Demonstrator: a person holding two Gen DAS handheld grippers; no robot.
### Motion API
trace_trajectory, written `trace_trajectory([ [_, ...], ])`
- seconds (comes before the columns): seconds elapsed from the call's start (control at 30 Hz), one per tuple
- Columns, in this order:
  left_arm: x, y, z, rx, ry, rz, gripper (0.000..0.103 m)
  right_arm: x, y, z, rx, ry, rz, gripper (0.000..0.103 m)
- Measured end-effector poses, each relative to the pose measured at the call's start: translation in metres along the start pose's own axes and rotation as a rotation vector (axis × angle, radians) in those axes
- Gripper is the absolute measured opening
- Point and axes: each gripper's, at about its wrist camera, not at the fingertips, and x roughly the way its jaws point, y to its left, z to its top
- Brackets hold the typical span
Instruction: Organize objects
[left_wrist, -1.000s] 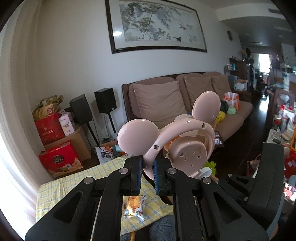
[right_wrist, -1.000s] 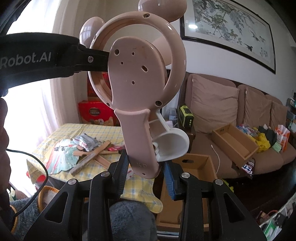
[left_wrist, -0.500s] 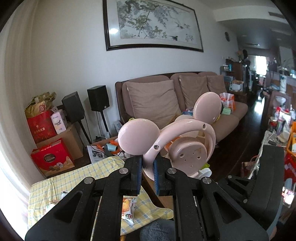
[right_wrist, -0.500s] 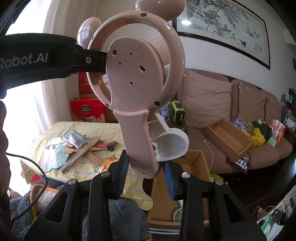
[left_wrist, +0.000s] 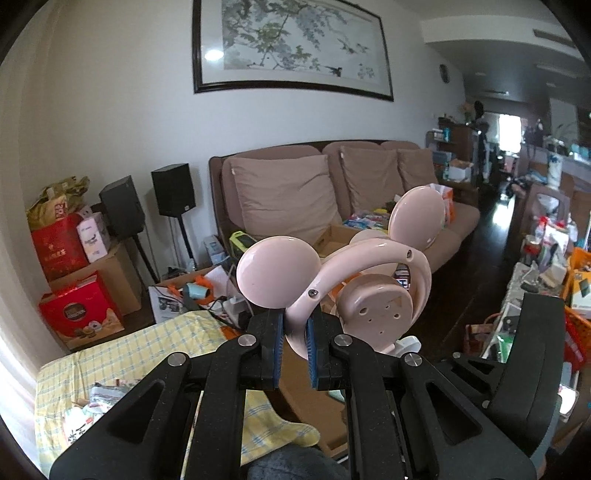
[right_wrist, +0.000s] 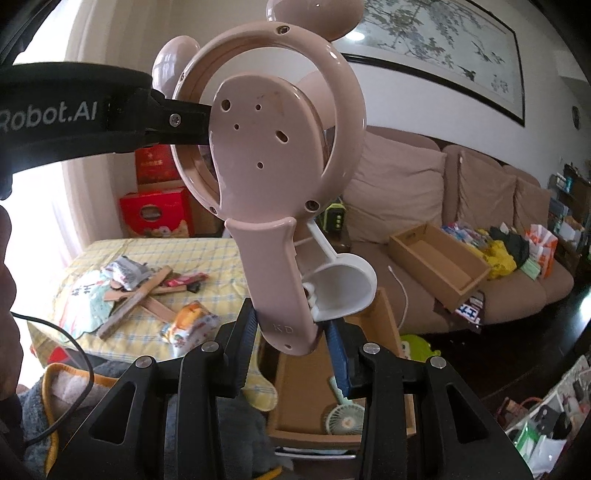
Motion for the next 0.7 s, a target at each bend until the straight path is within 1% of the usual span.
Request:
trace_trajectory([
  [0.2,0.010,-0.017,0.002,0.018,0.010,-0.028,0.010,0.000,-0.020,-0.004,0.020,0.010,-0.036,0.037],
  [0.33,0.016,-0.027,0.003,0.028,0.012,-0.036,0.010,0.003,-0.027,-0.006,0.037,0.023,-0.045,0.037],
  [0.7,0.030,-0.034,0.001,0.019,0.034,-0.054,0.010,0.006,-0.036,-0.010,0.056,0.038,-0.070,0.037],
])
